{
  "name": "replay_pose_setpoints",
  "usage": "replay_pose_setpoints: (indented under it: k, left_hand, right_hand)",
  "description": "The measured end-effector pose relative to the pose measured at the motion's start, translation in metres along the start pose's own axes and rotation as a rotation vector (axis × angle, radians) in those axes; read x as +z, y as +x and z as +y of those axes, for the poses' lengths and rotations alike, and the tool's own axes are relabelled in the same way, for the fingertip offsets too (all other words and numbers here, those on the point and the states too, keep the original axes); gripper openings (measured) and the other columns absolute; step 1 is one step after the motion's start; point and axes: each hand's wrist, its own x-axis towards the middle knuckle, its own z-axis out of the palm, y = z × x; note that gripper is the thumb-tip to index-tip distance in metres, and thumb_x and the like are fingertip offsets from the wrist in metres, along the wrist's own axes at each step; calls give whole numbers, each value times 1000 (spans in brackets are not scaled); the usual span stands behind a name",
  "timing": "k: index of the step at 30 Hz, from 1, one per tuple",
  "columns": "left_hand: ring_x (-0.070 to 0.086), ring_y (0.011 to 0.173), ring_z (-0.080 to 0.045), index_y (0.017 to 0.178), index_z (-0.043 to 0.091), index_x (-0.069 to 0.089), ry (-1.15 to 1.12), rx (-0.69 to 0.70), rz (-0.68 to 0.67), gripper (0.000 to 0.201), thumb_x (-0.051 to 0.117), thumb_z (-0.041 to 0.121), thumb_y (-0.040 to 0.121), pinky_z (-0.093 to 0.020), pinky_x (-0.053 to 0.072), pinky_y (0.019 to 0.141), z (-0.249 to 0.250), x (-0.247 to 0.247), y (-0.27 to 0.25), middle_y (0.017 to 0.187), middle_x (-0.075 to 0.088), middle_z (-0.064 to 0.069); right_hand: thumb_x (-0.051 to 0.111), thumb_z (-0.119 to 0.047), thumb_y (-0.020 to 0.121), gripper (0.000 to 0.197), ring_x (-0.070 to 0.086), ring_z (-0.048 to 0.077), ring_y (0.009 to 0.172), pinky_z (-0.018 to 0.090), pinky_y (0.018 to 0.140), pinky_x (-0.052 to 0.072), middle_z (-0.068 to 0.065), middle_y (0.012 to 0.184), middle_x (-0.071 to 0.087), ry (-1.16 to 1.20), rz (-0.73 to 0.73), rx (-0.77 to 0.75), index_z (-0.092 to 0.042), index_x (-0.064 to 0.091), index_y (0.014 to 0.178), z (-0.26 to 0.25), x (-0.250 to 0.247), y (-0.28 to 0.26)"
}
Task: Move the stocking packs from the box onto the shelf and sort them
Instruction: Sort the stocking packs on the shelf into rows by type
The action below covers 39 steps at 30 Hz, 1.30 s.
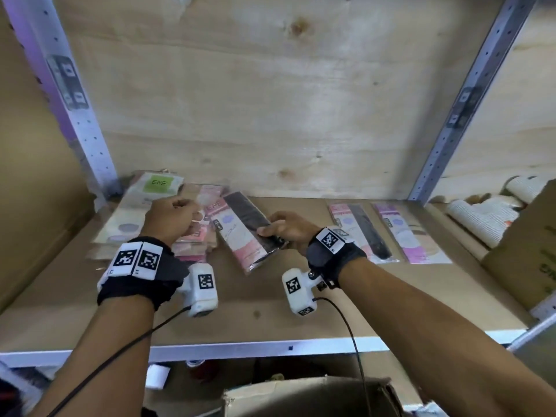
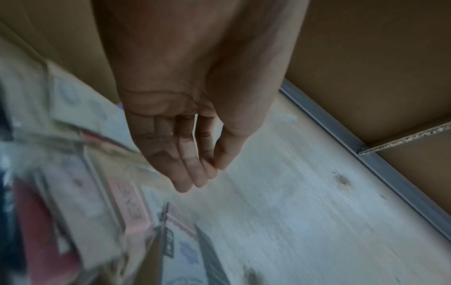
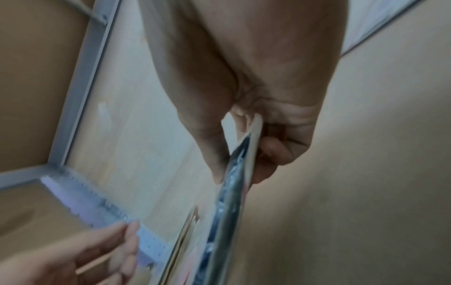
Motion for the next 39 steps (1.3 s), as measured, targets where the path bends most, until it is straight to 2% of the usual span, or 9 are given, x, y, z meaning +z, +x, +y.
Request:
replay_pose_setpoints:
  k: [4,11,15,18,24,31,33,36,39]
  left_hand:
    - [69,75,-24,100,10,62,-61,-87,-187,16,69,23,93,-28,58,60,5,38,-18,94,72,-12]
    - [64,115,-25,146,12,40,56,-79,-236,87,74,58,80,-43,52,101,15,92,-24,138,59,-8]
    - [61,119,-25,130,18,58,133,-5,-156,71,72,64,78,-47,46,107,13,109,-25,127,65,-3]
    - [71,91,-17,108,26,67,181,76,-224,38,66,58,86,-32,53,83,9,117,-27,95,75,1]
    - [65,53,-16,82,16,69,288,210,-251,44,56,58,92,-25,46,57,5,126,-23,55,64,4]
    - [61,44,-18,71,17,56,199,86,-237,53,48,65,93,-24,45,46,11,147,-30,53,54,-4]
    - [62,44,-17,81,19,63,-1,-18,-346,48,54,66,90,-23,47,40,18,149,-33,55,59,-3]
    - [64,62,-4,107,26,63,-213,-64,-469,32,49,53,98,-16,51,53,29,150,-27,81,70,8]
    - [60,47,1,82,30,57,-268,-103,-495,32,51,58,95,-12,47,46,32,152,-29,56,65,17]
  right_hand:
    - [71,-9,88,10,66,23,75,27,61,55,11,89,69,141,-37,-3,-9,63,93,19,-48,-39]
    - [70,-10,90,27,71,23,85,24,59,55,15,107,72,242,-34,-3,-5,65,116,52,-108,-82]
    - [68,-9,91,29,69,27,98,30,76,58,17,114,71,368,-111,-34,-3,65,120,80,-129,-96]
    - [69,-9,90,30,69,29,98,32,82,57,17,113,71,314,-153,-46,-3,66,119,89,-135,-100]
    - [68,-5,90,26,70,19,96,25,82,55,7,107,73,260,-181,-76,-8,68,117,94,-147,-108]
    - [64,-1,92,27,67,24,102,31,92,54,12,115,70,284,-184,-111,-6,65,119,96,-159,-112]
    - [64,0,92,28,67,23,100,29,92,54,13,115,69,293,-162,-119,-1,63,120,97,-161,-113]
    - [68,-3,90,19,67,24,96,28,87,53,13,106,71,268,-106,-111,-1,66,109,97,-165,-114]
    - [68,-5,90,9,67,20,86,22,75,51,8,94,72,232,-104,-98,-4,68,99,97,-164,-115]
